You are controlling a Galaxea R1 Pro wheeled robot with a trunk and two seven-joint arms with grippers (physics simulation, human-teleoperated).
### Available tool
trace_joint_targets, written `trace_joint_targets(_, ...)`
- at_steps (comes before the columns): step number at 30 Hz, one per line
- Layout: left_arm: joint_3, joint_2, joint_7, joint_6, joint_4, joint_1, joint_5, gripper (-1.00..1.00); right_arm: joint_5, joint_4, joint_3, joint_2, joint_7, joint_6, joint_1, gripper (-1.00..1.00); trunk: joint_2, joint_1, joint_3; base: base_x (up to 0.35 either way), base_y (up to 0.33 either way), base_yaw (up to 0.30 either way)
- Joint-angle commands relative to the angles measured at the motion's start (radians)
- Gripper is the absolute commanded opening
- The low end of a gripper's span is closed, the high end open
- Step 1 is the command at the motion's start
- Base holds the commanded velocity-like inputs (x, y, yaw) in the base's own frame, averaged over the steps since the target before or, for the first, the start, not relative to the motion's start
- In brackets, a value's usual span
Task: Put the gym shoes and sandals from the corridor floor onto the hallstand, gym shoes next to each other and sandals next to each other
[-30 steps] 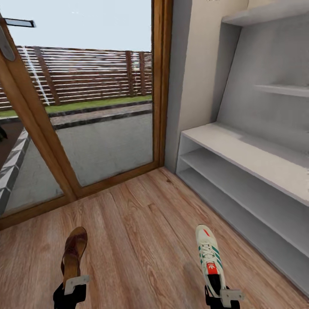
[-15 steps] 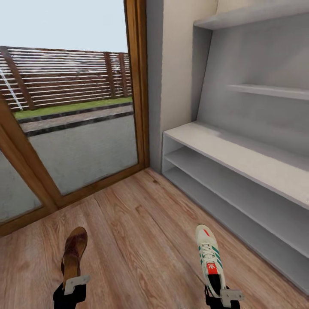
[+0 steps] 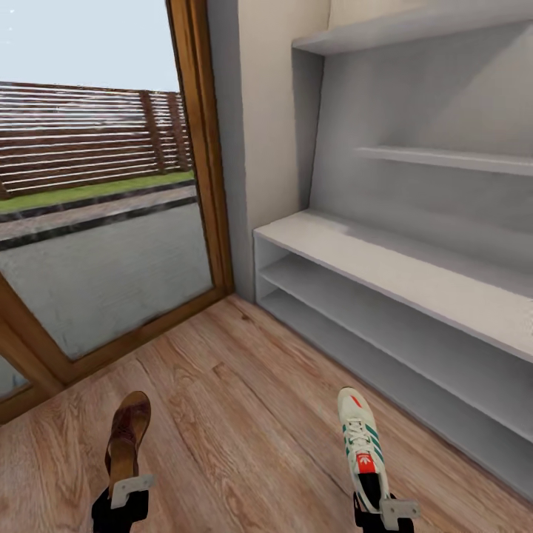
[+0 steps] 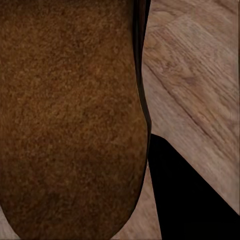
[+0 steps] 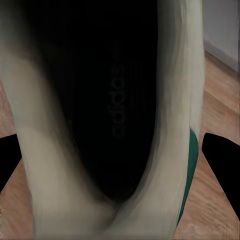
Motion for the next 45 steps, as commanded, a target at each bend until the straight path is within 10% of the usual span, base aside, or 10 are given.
trace_joint_targets(1,-0.003,0.0,0.002,-0.003,0.0,0.0,0.007,-1.0,-0.006,0.0,0.009,-0.001,-0.006,-0.003,-0.001,-1.0,0.0,0.0,-0.001,0.174,0.24,-0.174)
trace_joint_targets(45,-0.001,0.002,0.019,-0.101,0.003,0.003,0.004,-1.0,-0.008,-0.001,0.006,0.001,-0.007,-0.003,-0.001,-1.0,0.0,0.0,-0.001,0.05,0.065,-0.21)
